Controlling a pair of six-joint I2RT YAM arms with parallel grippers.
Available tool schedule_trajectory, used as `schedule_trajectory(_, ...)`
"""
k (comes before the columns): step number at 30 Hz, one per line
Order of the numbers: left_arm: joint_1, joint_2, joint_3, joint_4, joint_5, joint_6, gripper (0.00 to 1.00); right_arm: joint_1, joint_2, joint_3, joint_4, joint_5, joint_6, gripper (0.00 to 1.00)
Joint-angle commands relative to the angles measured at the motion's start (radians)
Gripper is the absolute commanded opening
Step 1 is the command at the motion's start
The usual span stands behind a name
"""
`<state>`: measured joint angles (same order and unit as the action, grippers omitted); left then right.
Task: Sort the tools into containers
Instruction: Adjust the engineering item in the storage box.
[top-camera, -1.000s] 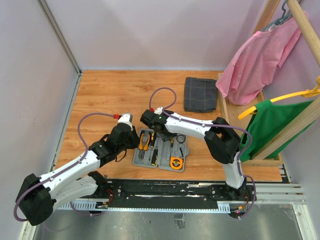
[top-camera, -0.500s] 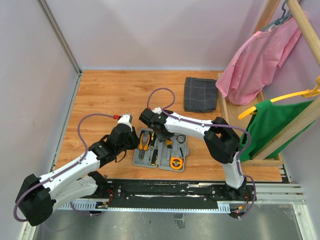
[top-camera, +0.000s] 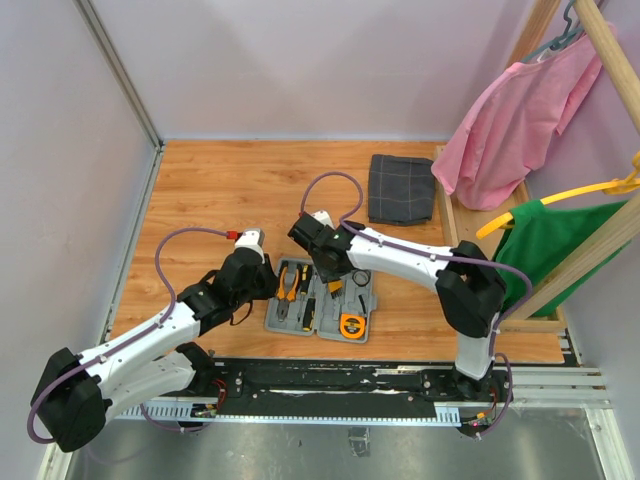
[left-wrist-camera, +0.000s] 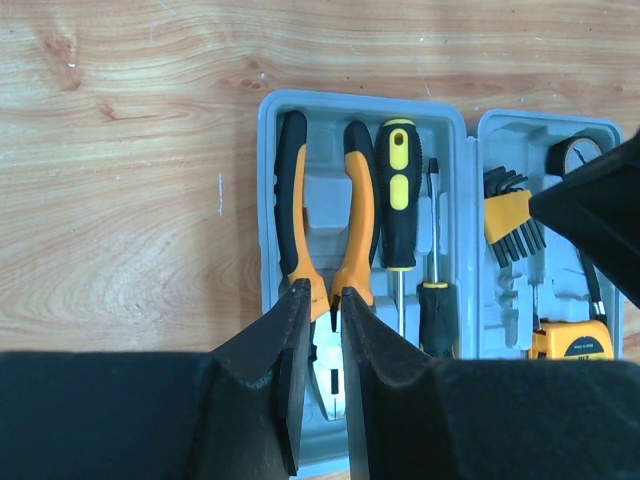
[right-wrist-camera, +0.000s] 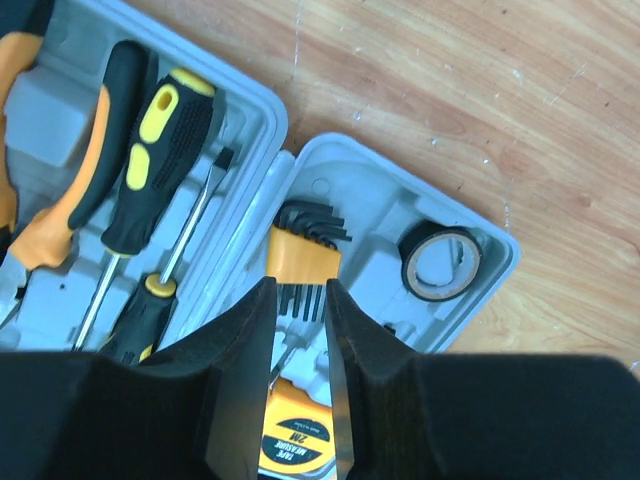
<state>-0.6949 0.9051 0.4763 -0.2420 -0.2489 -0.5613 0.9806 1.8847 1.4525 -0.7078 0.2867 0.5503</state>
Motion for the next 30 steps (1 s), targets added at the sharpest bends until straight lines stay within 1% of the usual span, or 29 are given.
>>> schedule_trajectory(1,0.009,-0.012,-0.007,0.004,-0.004,0.0,0.23,-0.006,-0.058,-0.078,0.062,-0.079,-0.055,0.26)
schedule_trajectory(5,0.009,-0.004,-0.008,0.011,0.0,0.001,0.23,-0.011,-0.048,-0.124,0.098,-0.128,-0.102,0.32)
schedule_trajectory(11,0.009,0.008,-0.006,0.015,0.005,0.003,0.23,-0.011,-0.019,-0.12,0.102,-0.117,-0.11,0.42)
schedule_trajectory(25,0.009,0.018,-0.004,0.019,0.003,0.006,0.23,-0.011,0.047,-0.046,0.039,0.046,-0.11,0.44)
schedule_trajectory(30,0.009,0.028,-0.001,0.023,0.008,0.008,0.23,-0.022,0.065,-0.025,0.036,0.052,-0.102,0.4)
